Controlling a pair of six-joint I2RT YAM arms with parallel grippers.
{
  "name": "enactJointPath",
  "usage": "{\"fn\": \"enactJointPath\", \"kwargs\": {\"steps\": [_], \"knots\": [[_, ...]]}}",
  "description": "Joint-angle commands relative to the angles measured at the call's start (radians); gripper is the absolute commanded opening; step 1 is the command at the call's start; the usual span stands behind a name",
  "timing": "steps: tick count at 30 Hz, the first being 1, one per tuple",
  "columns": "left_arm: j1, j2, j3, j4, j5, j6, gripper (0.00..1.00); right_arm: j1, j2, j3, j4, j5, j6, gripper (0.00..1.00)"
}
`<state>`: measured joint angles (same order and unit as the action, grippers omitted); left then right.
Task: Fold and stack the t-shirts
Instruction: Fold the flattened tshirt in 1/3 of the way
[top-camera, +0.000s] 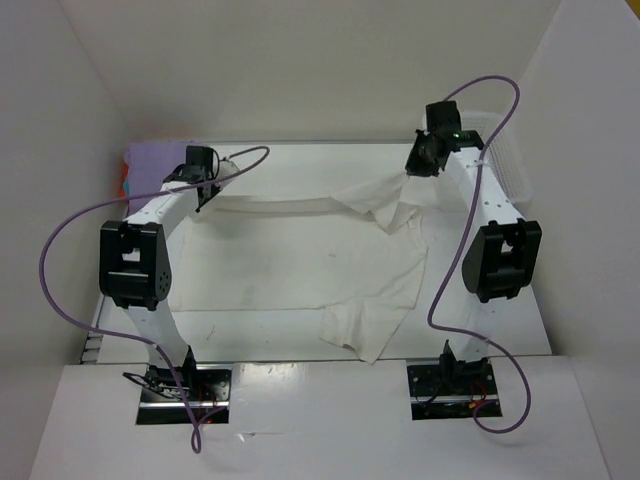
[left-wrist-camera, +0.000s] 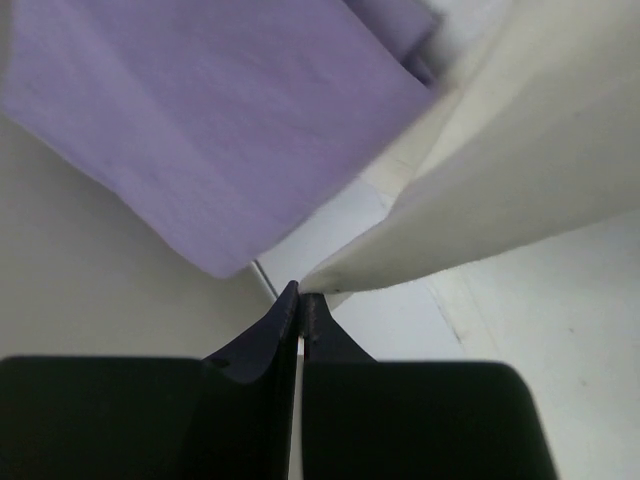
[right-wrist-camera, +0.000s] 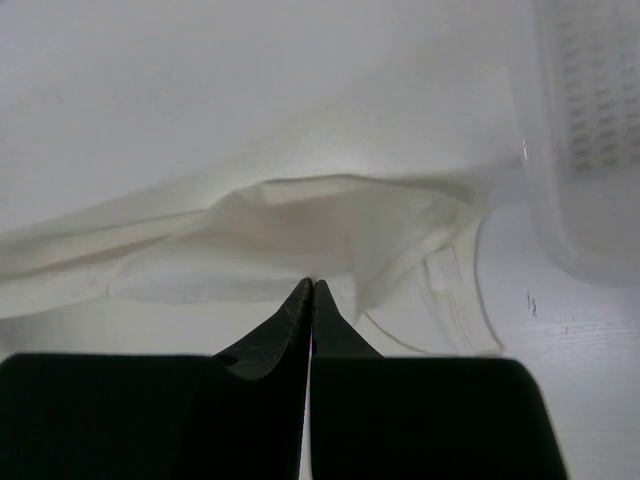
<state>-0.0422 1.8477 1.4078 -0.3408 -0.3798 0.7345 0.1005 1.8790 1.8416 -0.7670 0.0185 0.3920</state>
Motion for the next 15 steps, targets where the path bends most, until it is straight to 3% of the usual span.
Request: {"fn": "enactJointPath", "kwargs": {"steps": [1,7,15], "knots": [[0.005,-0.054,-0.055,-0.020,0.010,0.046,0.00,0.002,-0.102,-0.077,-0.031,-0.031,-0.013,0.00],[0.005,-0.113,-0.209,-0.020,-0.011,0.134,0.00,0.002,-0.260,-0.301,-0.061,-0.054,-0.002,0.00],[0.005,-0.102,-0.270,-0.029,-0.034,0.155,0.00,0.002,-0.371,-0.574,-0.061,-0.169,0.019,0.00]]}}
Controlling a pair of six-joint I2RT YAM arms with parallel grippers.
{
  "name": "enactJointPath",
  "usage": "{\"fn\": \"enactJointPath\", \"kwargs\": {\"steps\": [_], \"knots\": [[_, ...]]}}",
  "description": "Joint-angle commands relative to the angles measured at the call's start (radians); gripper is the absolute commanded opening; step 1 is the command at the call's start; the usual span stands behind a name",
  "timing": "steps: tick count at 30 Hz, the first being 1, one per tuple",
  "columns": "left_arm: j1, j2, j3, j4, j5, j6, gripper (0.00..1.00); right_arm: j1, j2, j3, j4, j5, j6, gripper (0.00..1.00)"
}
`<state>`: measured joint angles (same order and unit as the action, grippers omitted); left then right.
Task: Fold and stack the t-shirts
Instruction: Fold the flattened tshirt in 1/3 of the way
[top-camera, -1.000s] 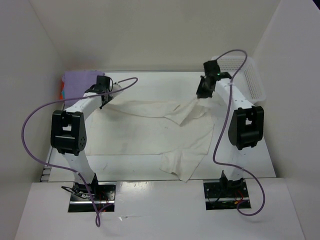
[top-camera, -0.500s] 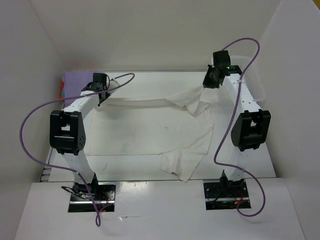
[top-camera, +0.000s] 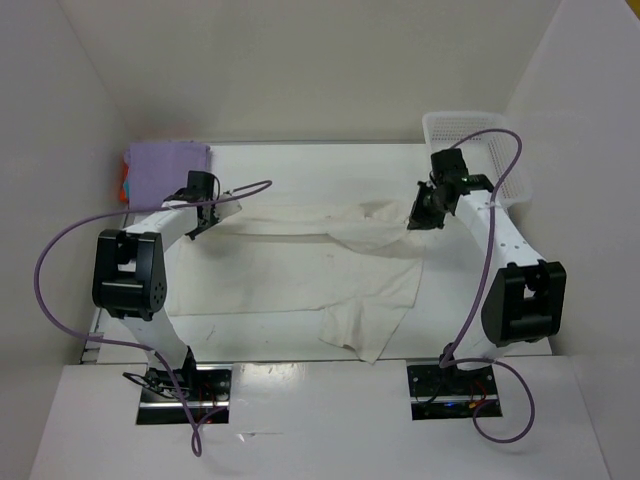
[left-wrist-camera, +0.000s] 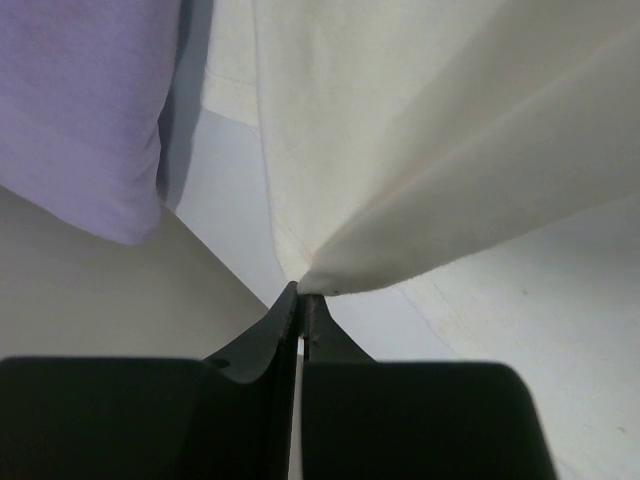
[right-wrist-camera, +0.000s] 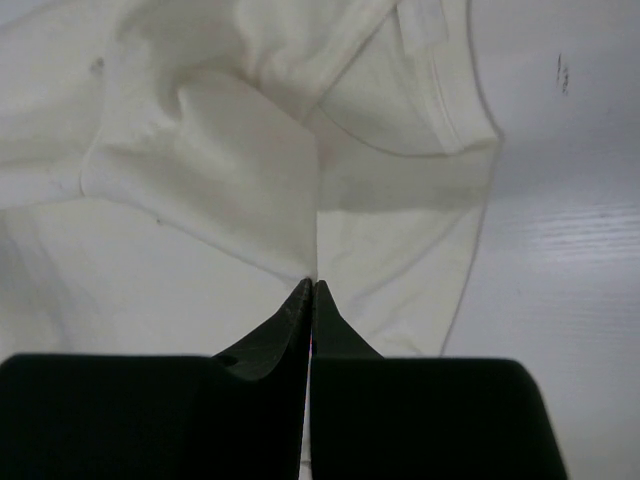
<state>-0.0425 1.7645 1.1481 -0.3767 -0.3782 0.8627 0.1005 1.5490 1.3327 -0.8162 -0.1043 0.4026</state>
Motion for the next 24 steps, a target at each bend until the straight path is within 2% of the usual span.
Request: {"fn": "enactJointPath", "kwargs": {"steps": [1,7,13,14,16,18,21,24], "knots": [[0.006,-0.019,-0.010,0.007,-0.036,0.027,0.00,0.002,-0.052,-0.081,-0.012,-0.055,0.008,0.00],[-0.026,-0.010,-0.034,-0.002,-0.045,0.045,0.00,0.002,-0.043,-0.158,0.021,-0.118,0.008,0.00],[-0.037,-0.069,-0.086,-0.088,-0.045,0.058,0.00,0.002,-0.033,-0.158,0.022,-0.118,0.018,0.00],[-0.037,-0.069,-0.087,-0.106,-0.024,0.068,0.02,0.002,-0.033,-0.158,0.022,-0.118,0.009,0.00],[-0.037,-0.069,-0.102,-0.169,0.008,0.058,0.25,0.002,-0.023,-0.168,0.022,-0.129,0.008,0.00],[-0.037,-0.079,-0.102,-0.211,0.061,0.041,0.56,0.002,-0.014,-0.168,0.022,-0.129,0.008,0.00],[0.019,-0.105,-0.032,-0.220,0.091,-0.011,0.61,0.002,-0.013,-0.178,0.022,-0.129,0.008,0.00],[0.108,-0.091,0.097,-0.214,0.116,-0.092,0.61,0.002,-0.013,-0.188,0.022,-0.129,0.008,0.00]]}}
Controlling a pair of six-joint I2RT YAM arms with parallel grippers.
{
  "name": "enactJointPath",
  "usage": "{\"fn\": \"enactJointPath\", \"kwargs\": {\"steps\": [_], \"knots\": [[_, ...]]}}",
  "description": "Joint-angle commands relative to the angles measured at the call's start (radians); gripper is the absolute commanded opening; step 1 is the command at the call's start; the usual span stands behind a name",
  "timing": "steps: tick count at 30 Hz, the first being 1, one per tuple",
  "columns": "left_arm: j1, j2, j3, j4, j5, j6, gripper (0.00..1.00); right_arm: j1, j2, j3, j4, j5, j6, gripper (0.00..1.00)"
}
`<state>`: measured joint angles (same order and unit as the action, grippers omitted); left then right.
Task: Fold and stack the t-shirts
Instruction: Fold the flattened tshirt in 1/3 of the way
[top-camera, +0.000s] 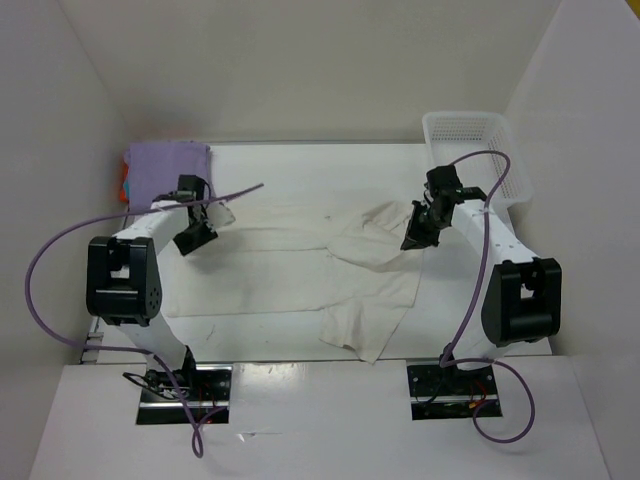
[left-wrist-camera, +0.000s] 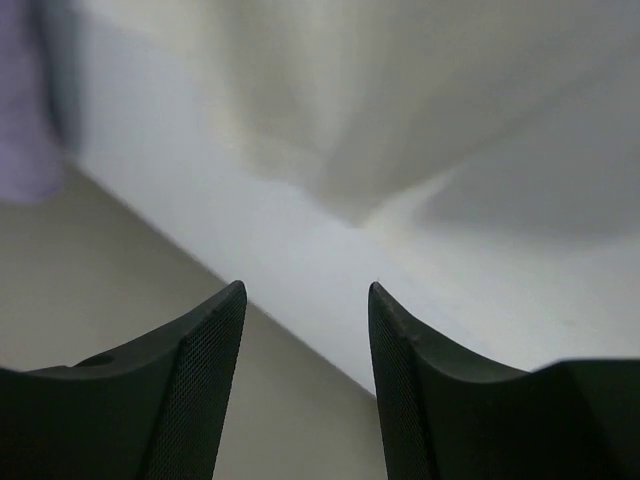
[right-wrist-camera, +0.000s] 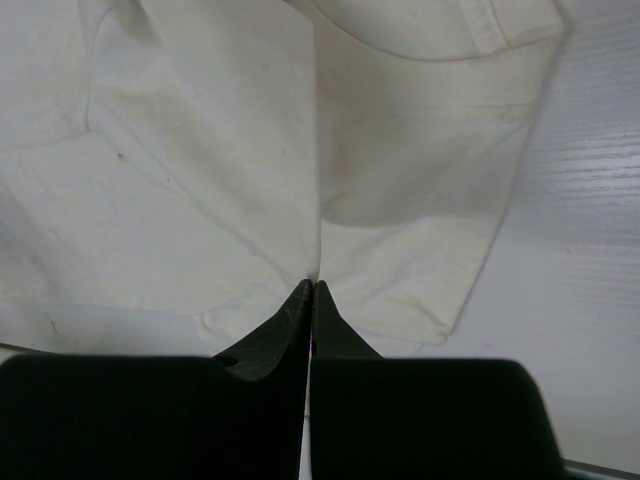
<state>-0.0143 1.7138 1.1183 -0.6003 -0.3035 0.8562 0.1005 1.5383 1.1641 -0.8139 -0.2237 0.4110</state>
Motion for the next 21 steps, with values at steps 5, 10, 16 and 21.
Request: {"fn": "enactJointPath", "kwargs": {"steps": [5,10,16,21], "knots": [[0.123,0.093,0.261,0.053,0.070,-0.232,0.59,0.002,0.006,-0.052,0.044,-0.009,-0.009,0.00],[-0.010,0.051,0.284,0.034,0.170,-0.208,0.58,0.002,0.029,-0.052,0.073,-0.048,-0.009,0.00],[-0.396,-0.102,0.199,0.082,0.159,-0.039,0.60,-0.011,0.132,-0.014,0.131,-0.100,-0.009,0.00],[-0.643,0.022,0.264,0.117,0.130,-0.002,0.60,-0.087,0.244,0.161,0.219,-0.244,0.038,0.00]]}}
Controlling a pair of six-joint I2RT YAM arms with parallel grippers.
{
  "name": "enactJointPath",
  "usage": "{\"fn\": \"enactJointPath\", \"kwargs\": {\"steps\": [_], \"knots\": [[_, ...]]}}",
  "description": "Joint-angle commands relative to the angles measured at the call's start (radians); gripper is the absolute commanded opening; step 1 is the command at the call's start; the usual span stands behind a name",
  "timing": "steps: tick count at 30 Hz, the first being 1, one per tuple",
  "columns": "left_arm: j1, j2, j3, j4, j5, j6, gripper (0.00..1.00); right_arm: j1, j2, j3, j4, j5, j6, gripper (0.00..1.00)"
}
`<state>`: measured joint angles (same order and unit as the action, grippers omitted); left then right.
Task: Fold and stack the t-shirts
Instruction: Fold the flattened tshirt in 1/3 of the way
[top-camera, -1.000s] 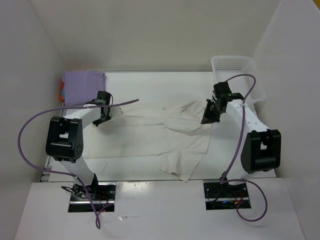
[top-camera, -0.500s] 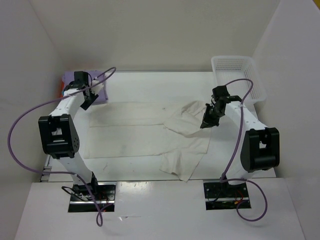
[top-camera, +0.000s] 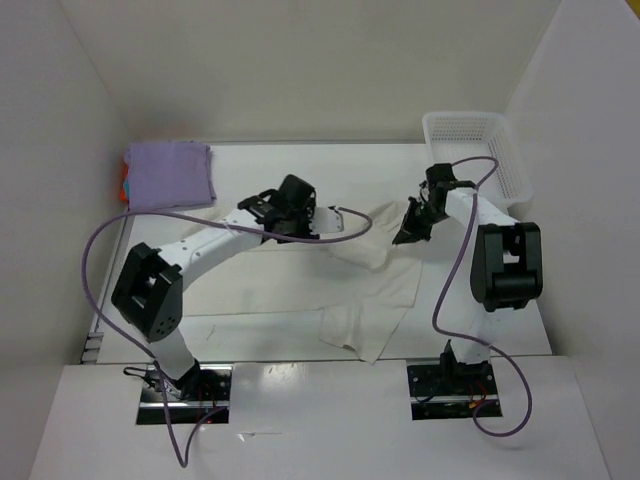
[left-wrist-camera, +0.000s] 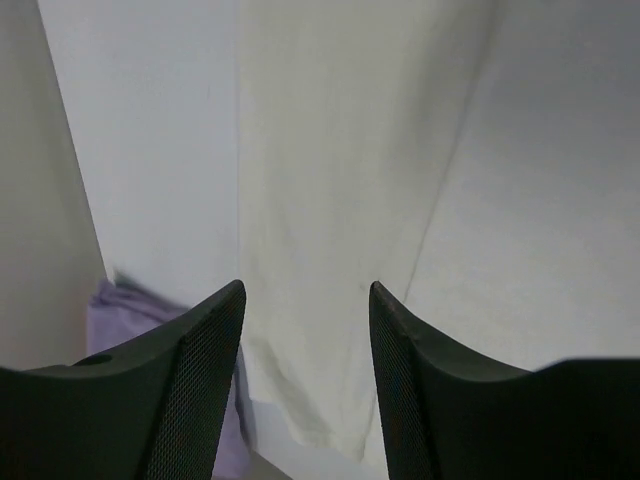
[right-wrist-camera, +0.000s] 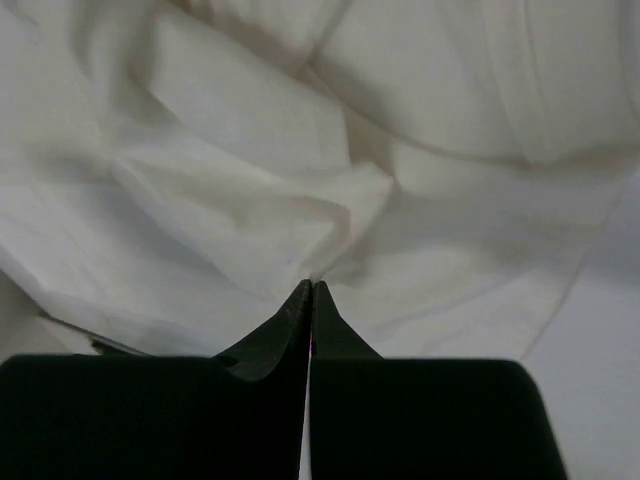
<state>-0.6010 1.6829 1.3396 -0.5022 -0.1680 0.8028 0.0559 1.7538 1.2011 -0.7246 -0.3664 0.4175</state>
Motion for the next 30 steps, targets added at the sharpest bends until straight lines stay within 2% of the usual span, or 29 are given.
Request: {"fn": "enactJointPath", "kwargs": {"steps": [1,5,14,19,26,30], "knots": [[-0.077,0.095,0.062,0.019,-0.005,0.043,0.60,-0.051,0.073,0.156,0.140,-0.111,0.041,0.00],[-0.117,0.184,0.188,0.039,0.064,-0.020,0.60,-0.064,0.193,0.346,0.151,-0.140,0.072,0.00],[-0.154,0.343,0.352,0.063,0.160,-0.053,0.60,-0.064,0.377,0.575,0.174,-0.160,0.136,0.00],[-0.186,0.409,0.394,0.063,0.238,-0.005,0.60,-0.064,0.421,0.600,0.174,-0.183,0.136,0.00],[-0.220,0.520,0.418,0.165,0.188,0.026,0.60,-0.064,0.457,0.600,0.174,-0.192,0.127,0.00],[-0.220,0.538,0.443,0.151,0.232,0.035,0.60,-0.054,0.457,0.582,0.174,-0.192,0.118,0.00]]}}
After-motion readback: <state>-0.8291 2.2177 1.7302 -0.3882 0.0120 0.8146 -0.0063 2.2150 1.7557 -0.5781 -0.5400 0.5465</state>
